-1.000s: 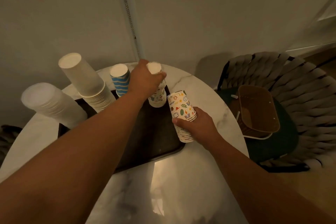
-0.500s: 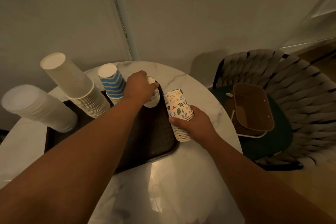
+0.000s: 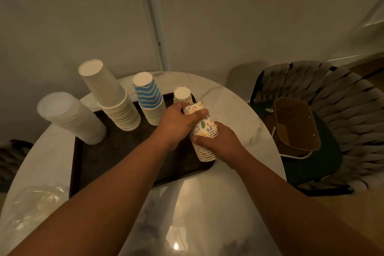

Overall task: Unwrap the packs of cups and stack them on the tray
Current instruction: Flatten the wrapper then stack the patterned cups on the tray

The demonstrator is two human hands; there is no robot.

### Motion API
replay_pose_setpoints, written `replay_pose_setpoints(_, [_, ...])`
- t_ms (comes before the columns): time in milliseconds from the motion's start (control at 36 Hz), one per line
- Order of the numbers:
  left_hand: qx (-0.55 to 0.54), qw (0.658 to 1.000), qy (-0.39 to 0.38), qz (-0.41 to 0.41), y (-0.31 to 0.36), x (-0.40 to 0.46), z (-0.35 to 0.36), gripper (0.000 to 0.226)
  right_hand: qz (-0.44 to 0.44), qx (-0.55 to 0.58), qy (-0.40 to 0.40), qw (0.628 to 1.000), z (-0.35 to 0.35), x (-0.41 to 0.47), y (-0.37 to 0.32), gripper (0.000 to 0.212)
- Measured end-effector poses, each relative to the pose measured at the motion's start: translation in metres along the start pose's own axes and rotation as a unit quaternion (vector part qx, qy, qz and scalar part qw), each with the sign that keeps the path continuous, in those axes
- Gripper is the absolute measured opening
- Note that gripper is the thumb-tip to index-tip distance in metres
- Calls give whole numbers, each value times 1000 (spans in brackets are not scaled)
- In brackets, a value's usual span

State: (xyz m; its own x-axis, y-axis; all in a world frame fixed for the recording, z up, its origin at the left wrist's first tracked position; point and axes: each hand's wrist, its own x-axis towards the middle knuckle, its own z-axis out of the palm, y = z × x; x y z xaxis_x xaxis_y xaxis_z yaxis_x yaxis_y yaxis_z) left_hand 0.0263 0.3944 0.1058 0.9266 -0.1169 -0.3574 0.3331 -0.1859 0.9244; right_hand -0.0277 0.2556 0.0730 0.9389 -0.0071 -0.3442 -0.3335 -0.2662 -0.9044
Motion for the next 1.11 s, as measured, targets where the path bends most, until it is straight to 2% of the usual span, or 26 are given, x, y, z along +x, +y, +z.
replay_pose_setpoints(83, [-8, 1000, 26, -1, 1, 1, 2, 44, -8, -35, 31, 999, 3, 0, -2, 48])
replay_pose_setpoints(167, [38, 997, 70, 21, 8, 1, 6, 32, -14, -91, 60, 994, 1, 2, -3, 60])
replay_pose_setpoints(222, [86, 990, 105, 48, 19, 3, 5, 38, -17, -110, 68, 991, -2, 3, -2, 62])
replay_pose_setpoints(306, [100, 974, 168, 119, 45, 14, -1, 56, -5, -105, 76, 992, -9, 4, 2, 61])
replay_pose_setpoints(389, [144, 947, 205, 199, 67, 27, -7, 58, 11, -74, 83, 994, -15, 5, 7, 59])
replay_pose_setpoints(444, [188, 935, 206, 218, 69, 36, -7, 59, 13, -65, 83, 994, -18, 6, 9, 58])
replay_pose_setpoints(583, [251, 934, 191, 167, 43, 58, -2, 55, 14, -51, 86, 995, -25, 10, 14, 56])
replay_pose_setpoints(722, [304, 926, 182, 127, 21, 71, 1, 78, 20, -58, 79, 995, -33, 12, 17, 53])
replay_pose_setpoints(889, [383, 899, 173, 120, 12, 74, 2, 49, 23, -60, 70, 995, -37, 13, 19, 53])
replay_pose_setpoints(1028, [393, 898, 165, 106, 13, 72, 3, 43, 24, -61, 64, 996, -36, 13, 16, 51])
replay_pose_setpoints(1111, [360, 901, 177, 165, 16, 56, 5, 47, 23, -36, 61, 997, -34, 12, 16, 51])
